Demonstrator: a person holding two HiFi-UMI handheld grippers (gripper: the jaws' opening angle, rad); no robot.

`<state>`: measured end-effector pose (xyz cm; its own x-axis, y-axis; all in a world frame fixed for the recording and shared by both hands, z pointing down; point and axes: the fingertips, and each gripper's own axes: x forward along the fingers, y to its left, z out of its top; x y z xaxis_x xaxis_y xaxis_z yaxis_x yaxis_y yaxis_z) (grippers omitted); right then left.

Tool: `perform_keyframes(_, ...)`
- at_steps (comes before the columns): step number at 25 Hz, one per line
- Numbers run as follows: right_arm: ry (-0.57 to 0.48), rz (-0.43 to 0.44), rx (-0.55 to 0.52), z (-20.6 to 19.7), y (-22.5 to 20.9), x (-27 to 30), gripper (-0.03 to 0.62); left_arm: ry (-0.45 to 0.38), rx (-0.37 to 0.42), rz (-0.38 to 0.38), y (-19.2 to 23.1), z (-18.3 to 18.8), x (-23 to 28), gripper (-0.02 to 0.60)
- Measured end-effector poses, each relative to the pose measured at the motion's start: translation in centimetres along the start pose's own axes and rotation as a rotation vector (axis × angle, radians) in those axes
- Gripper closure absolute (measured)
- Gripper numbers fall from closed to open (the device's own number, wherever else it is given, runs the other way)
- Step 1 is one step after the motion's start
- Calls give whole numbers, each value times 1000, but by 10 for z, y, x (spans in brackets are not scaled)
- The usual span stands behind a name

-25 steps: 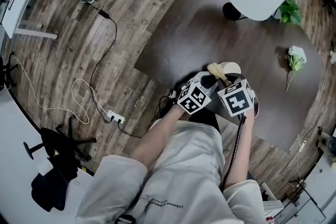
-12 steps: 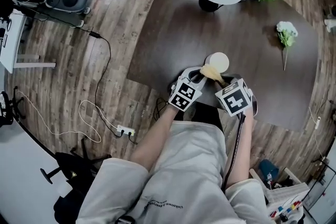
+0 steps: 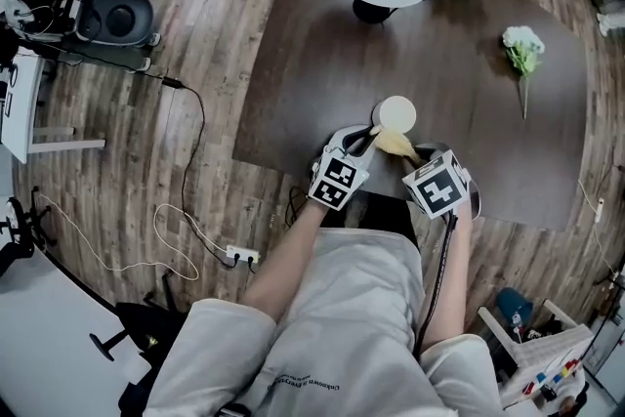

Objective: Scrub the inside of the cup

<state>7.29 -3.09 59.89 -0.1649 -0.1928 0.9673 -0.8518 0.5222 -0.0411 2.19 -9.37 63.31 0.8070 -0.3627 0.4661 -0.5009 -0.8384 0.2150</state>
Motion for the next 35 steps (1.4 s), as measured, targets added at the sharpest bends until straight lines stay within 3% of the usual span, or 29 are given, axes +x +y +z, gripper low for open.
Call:
perform_keyframes(9, 28, -94, 70, -20, -36, -5, 479, 13, -7, 27, 12, 6, 7, 522)
perform_keyframes(22, -75, -233, 190, -16, -74, 2, 480, 9, -40, 70, 29, 15, 8, 517)
perform_keyframes(30, -218, -228, 256, -13, -89, -7, 480, 13, 6, 84, 23, 10, 4, 511)
perform_keyframes(35, -244, -210, 235, -15, -90, -11, 480, 0, 7, 135, 21, 14, -6, 509)
